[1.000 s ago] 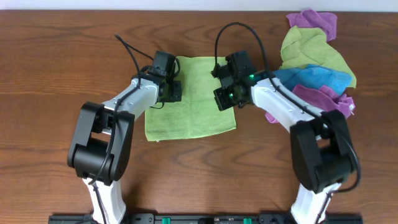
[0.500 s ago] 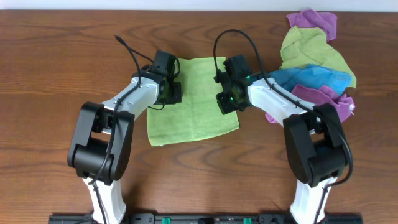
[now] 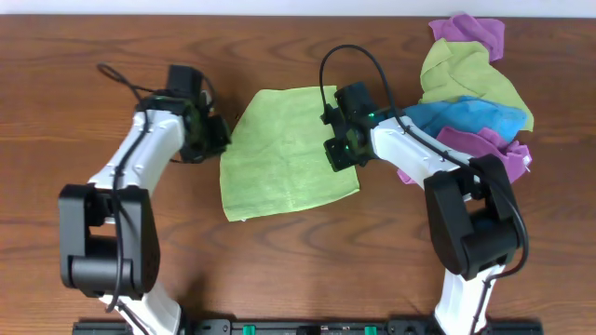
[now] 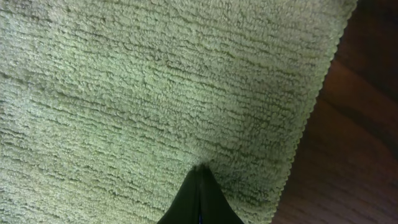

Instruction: Fold the cloth

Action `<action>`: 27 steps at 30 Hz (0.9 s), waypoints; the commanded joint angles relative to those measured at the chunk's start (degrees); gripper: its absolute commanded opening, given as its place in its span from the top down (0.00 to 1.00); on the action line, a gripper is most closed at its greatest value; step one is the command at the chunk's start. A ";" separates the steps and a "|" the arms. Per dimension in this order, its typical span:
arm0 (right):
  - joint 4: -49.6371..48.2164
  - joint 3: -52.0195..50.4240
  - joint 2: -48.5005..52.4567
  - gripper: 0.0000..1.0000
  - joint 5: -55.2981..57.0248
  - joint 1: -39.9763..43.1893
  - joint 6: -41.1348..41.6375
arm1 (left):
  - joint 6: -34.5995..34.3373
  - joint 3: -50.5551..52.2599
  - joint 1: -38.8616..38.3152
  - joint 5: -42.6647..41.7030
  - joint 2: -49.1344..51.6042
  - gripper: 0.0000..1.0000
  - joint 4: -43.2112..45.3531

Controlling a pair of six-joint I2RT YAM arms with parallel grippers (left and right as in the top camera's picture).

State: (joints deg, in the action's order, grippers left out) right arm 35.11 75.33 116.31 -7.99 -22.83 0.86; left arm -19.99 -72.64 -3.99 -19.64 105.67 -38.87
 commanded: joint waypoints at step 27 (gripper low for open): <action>1.79 -0.33 0.85 0.99 1.31 0.90 -0.50 | 6.97 2.84 10.19 -41.62 -1.44 0.05 5.25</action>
State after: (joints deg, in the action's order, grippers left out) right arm 36.12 75.48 116.31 -8.10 -22.52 0.82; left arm -7.75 -69.80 6.22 -56.97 105.45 -35.16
